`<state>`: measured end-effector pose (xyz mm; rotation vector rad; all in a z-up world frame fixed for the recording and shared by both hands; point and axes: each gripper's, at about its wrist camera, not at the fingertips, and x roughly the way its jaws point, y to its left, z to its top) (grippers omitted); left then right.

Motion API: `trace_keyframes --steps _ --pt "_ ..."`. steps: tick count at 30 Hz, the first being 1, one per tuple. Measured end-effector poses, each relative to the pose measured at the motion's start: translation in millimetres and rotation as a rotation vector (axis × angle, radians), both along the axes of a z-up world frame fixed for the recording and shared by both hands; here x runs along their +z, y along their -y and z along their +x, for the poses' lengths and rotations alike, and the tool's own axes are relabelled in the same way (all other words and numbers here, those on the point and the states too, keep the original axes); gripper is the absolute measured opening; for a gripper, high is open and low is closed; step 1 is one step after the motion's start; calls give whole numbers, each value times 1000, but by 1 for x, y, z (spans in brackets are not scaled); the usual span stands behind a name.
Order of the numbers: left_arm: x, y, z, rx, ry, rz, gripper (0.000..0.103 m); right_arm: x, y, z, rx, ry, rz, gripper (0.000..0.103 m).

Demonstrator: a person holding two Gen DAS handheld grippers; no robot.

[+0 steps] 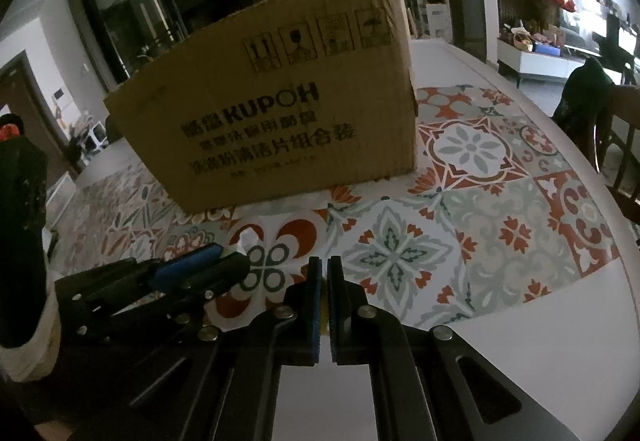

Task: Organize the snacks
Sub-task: 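Carry white pouch into the box with left tool while right tool carries yellow pouch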

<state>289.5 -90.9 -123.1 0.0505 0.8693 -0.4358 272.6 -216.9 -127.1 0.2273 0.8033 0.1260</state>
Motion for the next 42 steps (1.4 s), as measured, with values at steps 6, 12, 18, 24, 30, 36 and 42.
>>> trace_keyframes --steps 6,12,18,24,30,36,42 --pt "9 -3 -4 4 14 -18 20 12 -1 -4 2 29 -8 2" --pt "11 -2 -7 1 20 -19 20 12 -2 -5 7 20 -45 2" --pt "7 3 -14 -10 15 -18 20 2 8 -12 -25 -17 -55 44" --pt "2 6 -15 -5 5 -14 20 -4 10 -10 -3 -38 -83 50" --pt "-1 9 -10 -1 0 -7 20 -18 13 7 5 -86 -67 50" --pt "-1 8 -3 11 0 -8 20 -21 7 12 15 -75 -104 50" --pt "0 7 -3 14 5 -10 20 -21 5 11 9 -62 -124 44"
